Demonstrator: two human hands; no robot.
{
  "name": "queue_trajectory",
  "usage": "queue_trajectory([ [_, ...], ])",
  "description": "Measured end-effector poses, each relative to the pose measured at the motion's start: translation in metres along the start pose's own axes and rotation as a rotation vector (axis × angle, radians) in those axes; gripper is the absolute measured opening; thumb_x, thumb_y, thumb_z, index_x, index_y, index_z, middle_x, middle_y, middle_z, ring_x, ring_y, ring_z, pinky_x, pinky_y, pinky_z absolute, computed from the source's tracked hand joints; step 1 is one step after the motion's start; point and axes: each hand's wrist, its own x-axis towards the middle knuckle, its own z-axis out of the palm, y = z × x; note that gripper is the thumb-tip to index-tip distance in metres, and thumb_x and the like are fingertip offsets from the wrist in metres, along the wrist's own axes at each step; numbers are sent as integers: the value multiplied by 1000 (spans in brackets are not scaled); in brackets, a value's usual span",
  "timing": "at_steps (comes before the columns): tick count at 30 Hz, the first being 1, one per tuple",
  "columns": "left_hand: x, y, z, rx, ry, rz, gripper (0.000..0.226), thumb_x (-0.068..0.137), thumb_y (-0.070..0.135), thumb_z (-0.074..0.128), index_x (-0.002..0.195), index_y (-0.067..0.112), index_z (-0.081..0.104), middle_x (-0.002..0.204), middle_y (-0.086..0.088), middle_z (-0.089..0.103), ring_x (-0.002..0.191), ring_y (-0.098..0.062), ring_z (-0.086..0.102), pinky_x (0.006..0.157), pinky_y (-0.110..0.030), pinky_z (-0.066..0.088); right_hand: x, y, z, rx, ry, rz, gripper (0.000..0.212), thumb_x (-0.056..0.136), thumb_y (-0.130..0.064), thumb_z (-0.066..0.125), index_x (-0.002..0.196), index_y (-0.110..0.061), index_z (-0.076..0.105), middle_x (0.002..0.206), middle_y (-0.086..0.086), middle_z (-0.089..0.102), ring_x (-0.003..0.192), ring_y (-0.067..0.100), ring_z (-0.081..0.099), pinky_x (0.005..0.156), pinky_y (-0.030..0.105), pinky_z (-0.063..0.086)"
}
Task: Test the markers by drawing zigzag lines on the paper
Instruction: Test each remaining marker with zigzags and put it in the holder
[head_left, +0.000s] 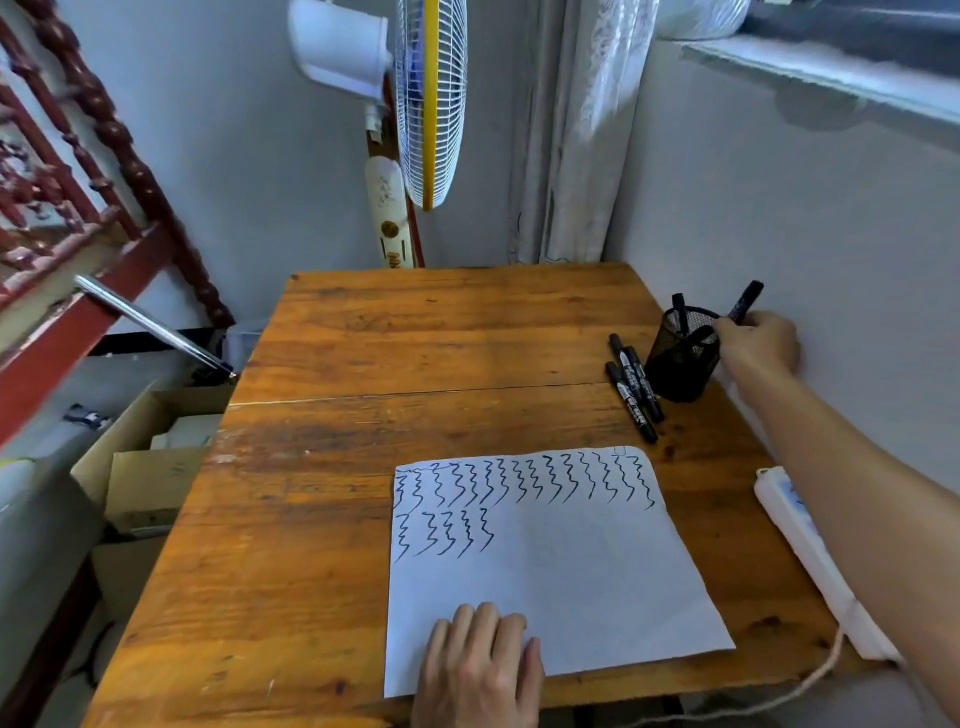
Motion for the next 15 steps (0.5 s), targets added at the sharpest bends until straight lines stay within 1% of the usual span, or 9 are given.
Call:
queue_trajectory([
  [2,-1,0,2,-2,17,-5,18,73,38,52,71,23,63,63,3,55,59,-14,54,51,-27,46,2,4,1,6,7,-5,35,88,-27,61,117,-9,66,118,14,69,98,30,63,73,28,40],
  [4,-3,-1,4,-4,33,-14,17,74,36,53,73,23,63,64,2,55,60,-15,53,52,-28,47,0,7,2,45,36,4,44,86,-31,64,126,-12,59,127,11,64,108,29,61,79,28,42],
  [5,-4,-1,5,-4,35,-15,17,74,36,53,74,22,63,65,2,55,61,-15,53,53,-29,47,-1,9,2,77,64,17,48,84,-32,65,127,-14,56,129,10,61,113,29,60,85,29,45],
  [7,-6,-1,6,-5,23,-12,16,76,36,53,76,22,62,67,2,56,63,-15,53,54,-29,48,-6,15,2,183,135,36,52,77,-36,66,122,-15,52,124,8,59,110,28,59,93,36,49],
  [9,-7,-2,7,-8,16,-18,18,77,36,52,79,22,63,69,3,57,64,-14,53,56,-28,48,-18,22,2,220,172,65,46,80,-34,64,119,-12,51,112,5,56,97,23,57,85,35,48],
  [10,-8,-2,7,-11,14,-24,18,78,36,52,79,22,63,70,3,57,65,-13,53,56,-28,48,-27,27,5,190,139,57,40,83,-31,63,116,-10,53,107,5,57,92,22,57,77,34,46],
  [12,-8,-1,6,-14,12,-36,18,79,37,51,81,22,62,71,4,57,66,-13,53,57,-28,48,-43,41,15,41,-42,-34,28,87,-33,64,105,-12,63,96,3,65,81,21,61,67,32,44],
  [14,-9,0,5,-15,6,-38,20,81,38,48,82,23,61,73,5,58,67,-11,52,58,-27,47,-64,50,25,-225,-295,-118,27,85,-43,67,92,-17,67,80,1,67,68,17,59,58,30,44],
  [15,-9,1,4,-17,1,-42,21,82,39,47,83,24,61,74,6,59,68,-10,52,58,-26,46,-72,54,30,-369,-366,-150,30,83,-48,68,87,-19,66,77,0,66,67,16,59,56,30,44],
])
